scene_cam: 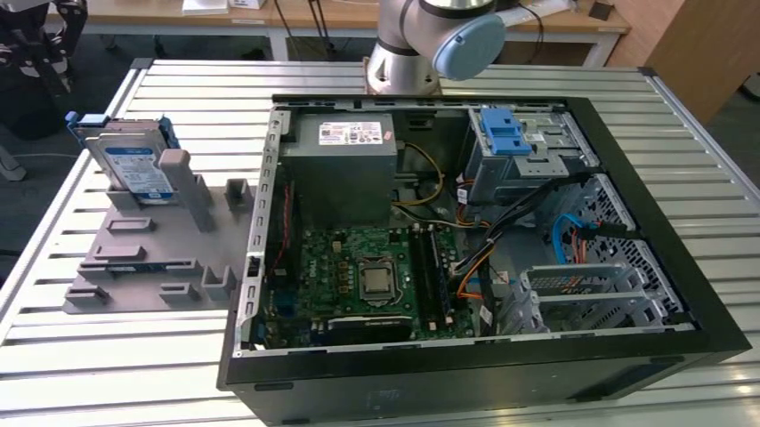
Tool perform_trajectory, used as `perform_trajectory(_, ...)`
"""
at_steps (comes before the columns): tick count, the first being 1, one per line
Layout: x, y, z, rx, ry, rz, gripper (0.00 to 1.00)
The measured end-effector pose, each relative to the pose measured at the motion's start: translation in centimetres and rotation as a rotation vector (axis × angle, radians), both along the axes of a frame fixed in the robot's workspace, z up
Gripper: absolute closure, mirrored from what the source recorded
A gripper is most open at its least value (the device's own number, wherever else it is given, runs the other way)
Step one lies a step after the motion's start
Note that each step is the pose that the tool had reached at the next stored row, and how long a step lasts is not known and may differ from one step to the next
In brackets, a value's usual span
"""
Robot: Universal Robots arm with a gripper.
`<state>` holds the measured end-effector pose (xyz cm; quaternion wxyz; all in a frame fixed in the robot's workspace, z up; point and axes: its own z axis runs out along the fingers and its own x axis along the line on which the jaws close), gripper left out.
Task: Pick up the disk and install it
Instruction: 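Pick up the disk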
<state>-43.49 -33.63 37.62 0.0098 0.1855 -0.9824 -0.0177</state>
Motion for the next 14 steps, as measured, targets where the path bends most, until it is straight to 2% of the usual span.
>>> perform_trajectory(9, 0.0, 0.0, -0.02, 0.0, 0.0, 0.094, 0.89)
perform_trajectory(14, 0.0, 0.0, -0.02, 0.0, -0.0001, 0.102, 0.89)
